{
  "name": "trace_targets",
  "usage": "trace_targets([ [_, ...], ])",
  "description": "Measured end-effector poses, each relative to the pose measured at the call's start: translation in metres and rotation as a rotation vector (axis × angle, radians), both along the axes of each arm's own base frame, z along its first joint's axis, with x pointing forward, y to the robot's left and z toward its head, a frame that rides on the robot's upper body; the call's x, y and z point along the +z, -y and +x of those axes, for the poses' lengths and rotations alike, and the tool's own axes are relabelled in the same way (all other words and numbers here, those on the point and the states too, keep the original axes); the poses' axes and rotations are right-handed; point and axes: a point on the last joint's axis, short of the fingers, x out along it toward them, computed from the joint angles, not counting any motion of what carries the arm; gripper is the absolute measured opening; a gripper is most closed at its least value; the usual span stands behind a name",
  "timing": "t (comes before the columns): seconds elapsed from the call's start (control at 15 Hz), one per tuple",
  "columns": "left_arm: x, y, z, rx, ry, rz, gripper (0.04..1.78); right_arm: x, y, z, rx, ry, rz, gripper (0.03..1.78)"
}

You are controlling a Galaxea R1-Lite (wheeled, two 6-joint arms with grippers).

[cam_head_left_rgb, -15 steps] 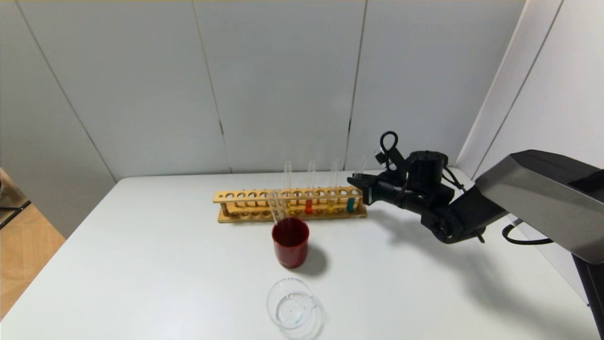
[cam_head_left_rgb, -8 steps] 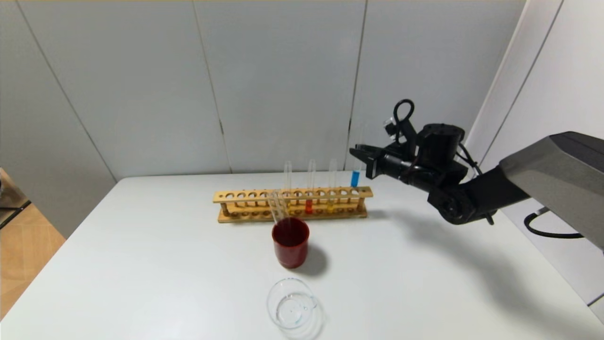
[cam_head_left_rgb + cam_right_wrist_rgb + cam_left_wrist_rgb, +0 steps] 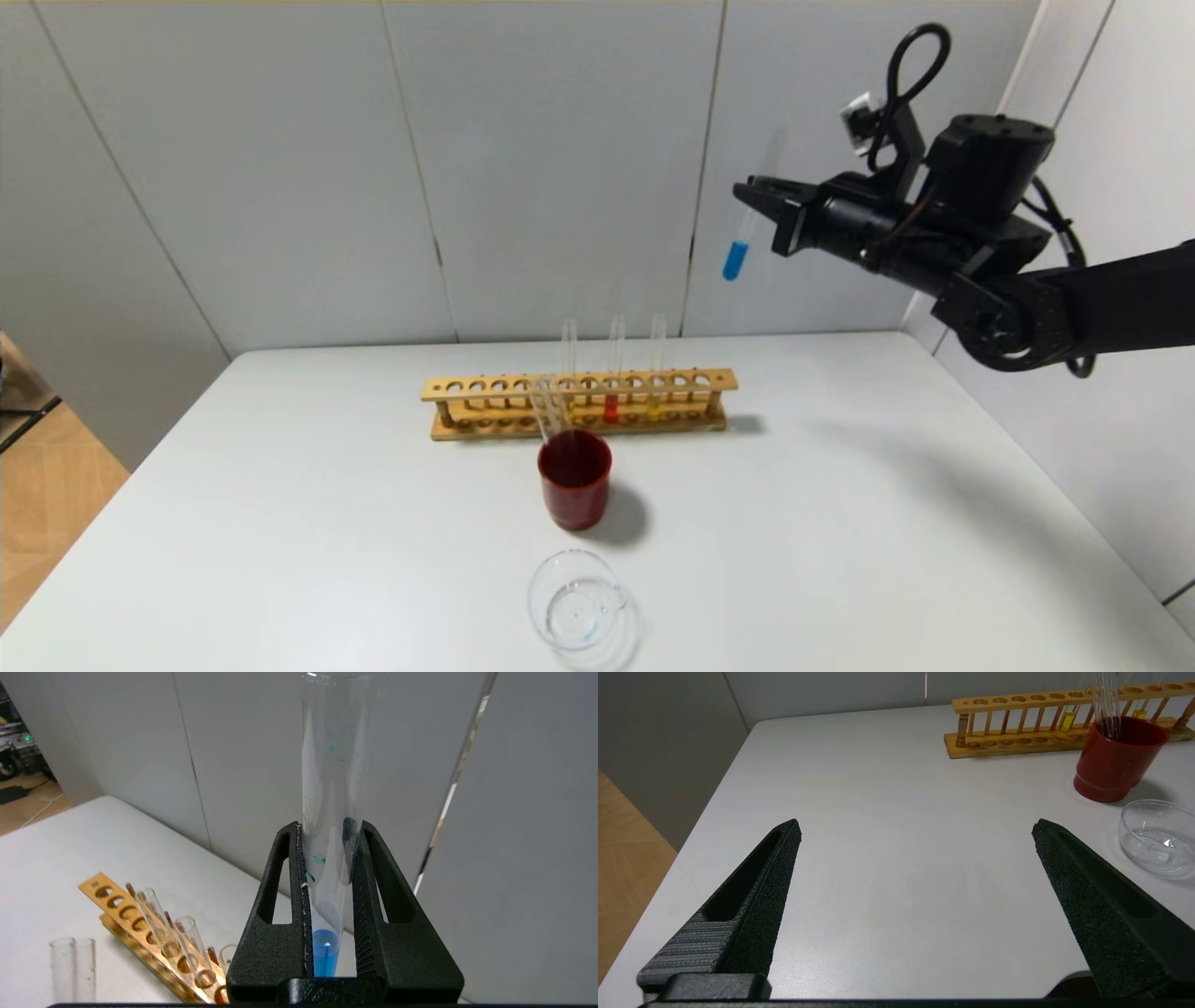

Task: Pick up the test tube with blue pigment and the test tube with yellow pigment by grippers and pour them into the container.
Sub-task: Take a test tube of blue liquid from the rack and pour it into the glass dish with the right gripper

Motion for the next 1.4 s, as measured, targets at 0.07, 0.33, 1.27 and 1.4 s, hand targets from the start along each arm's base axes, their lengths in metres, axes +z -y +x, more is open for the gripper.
trace_targets([
  [0.07,0.000,0.000,0.000,0.000,0.000,0.000,1.75,0.014,0.003,-0.010,-0.002,0.004,0.001,0.33],
  [0.33,0.000,0.000,0.000,0.000,0.000,0.000,1.75,0.038,0.017,-0.067,0.000,-0.033,-0.018,0.33],
  [1.27,0.000,0.000,0.000,0.000,0.000,0.000,1.75,-0.062,0.035,-0.209,0.109,-0.260,-0.256,0.33],
  [1.4,0.000,0.000,0.000,0.000,0.000,0.000,1.75,-0.064,0.028,-0.210,0.145,-0.249,-0.287,0.33],
])
